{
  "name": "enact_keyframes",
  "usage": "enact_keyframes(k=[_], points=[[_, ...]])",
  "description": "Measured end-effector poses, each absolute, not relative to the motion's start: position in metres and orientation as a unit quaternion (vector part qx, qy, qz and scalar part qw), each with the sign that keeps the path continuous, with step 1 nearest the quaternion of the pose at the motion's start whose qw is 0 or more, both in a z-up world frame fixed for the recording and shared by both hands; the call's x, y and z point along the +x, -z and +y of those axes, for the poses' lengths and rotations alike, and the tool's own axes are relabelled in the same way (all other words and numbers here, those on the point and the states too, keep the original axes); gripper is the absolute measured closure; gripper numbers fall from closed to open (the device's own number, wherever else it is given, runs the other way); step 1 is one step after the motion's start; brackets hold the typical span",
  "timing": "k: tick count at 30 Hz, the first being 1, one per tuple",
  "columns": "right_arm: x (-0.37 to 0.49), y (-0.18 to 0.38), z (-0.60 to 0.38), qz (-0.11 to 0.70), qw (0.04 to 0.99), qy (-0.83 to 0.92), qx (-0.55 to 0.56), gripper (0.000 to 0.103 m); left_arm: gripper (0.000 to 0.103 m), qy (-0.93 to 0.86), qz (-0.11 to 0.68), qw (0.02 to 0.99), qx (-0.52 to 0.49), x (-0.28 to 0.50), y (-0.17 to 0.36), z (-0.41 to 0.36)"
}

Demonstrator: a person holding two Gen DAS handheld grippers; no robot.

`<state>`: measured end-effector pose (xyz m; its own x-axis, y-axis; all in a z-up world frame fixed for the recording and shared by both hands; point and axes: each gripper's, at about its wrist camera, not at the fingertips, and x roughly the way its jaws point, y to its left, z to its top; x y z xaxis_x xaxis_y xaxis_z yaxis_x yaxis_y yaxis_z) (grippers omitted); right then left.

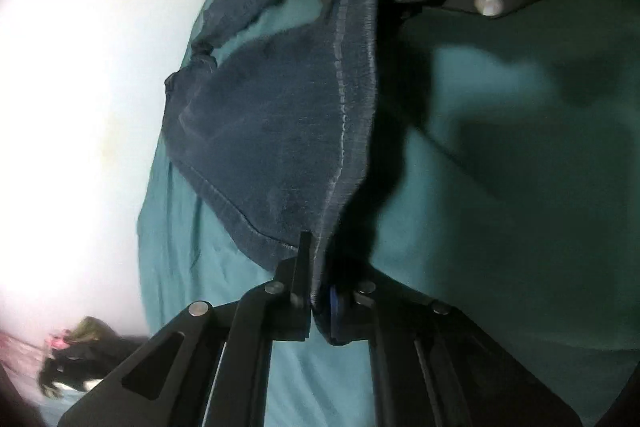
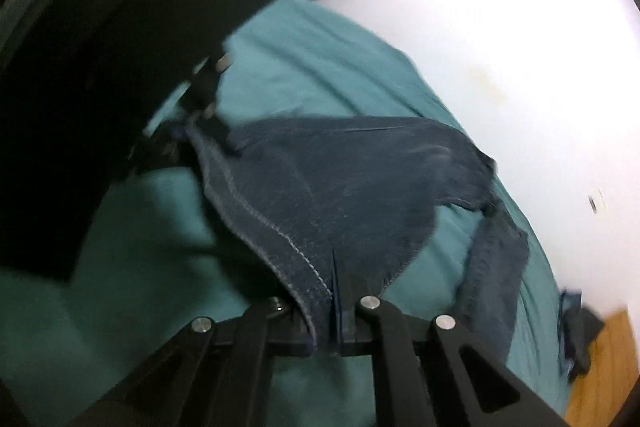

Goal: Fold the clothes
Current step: 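Pull the leg hems apart with both grippers to straighten the legs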

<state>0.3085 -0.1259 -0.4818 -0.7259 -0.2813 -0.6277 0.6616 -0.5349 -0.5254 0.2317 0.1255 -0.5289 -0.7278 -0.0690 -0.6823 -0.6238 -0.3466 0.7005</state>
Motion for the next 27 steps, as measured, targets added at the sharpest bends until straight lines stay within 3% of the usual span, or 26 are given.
enact_keyframes(k=[7, 10, 13, 15, 17, 18, 19, 20, 21, 24, 27], points=[[0.347, 0.416, -0.110, 0.393, 0.312, 0.844, 0.192, 0.099, 0.098, -0.820, 0.486, 0.157, -0.258, 0.284, 0.450, 0.120], [0.364, 0.435, -0.111, 0.417, 0.351, 0.806, 0.231, 0.100, 0.098, -0.800, 0.505, 0.162, -0.281, 0.308, 0.460, 0.116], [0.372, 0.481, -0.113, 0.447, 0.375, 0.761, 0.286, 0.100, 0.097, -0.755, 0.561, 0.178, -0.291, 0.327, 0.506, 0.116], [0.365, 0.499, -0.111, 0.447, 0.374, 0.741, 0.333, 0.099, 0.088, -0.720, 0.600, 0.182, -0.298, 0.338, 0.532, 0.117], [0.357, 0.499, -0.099, 0.427, 0.356, 0.746, 0.366, 0.097, 0.059, -0.699, 0.629, 0.170, -0.295, 0.349, 0.541, 0.119], [0.352, 0.494, -0.089, 0.411, 0.344, 0.755, 0.377, 0.081, 0.054, -0.688, 0.643, 0.164, -0.294, 0.355, 0.546, 0.120], [0.348, 0.488, -0.079, 0.398, 0.331, 0.764, 0.385, 0.051, 0.041, -0.683, 0.650, 0.158, -0.292, 0.359, 0.546, 0.123], [0.347, 0.483, -0.065, 0.407, 0.311, 0.771, 0.378, 0.039, 0.032, -0.688, 0.648, 0.150, -0.292, 0.361, 0.541, 0.128], [0.346, 0.479, -0.051, 0.416, 0.290, 0.778, 0.371, 0.031, 0.030, -0.692, 0.645, 0.143, -0.291, 0.366, 0.535, 0.135], [0.348, 0.476, -0.008, 0.463, 0.239, 0.779, 0.349, 0.030, 0.027, -0.709, 0.626, 0.142, -0.292, 0.375, 0.518, 0.172], [0.359, 0.509, 0.020, 0.523, 0.253, 0.739, 0.341, 0.030, 0.026, -0.731, 0.598, 0.154, -0.292, 0.371, 0.513, 0.218]])
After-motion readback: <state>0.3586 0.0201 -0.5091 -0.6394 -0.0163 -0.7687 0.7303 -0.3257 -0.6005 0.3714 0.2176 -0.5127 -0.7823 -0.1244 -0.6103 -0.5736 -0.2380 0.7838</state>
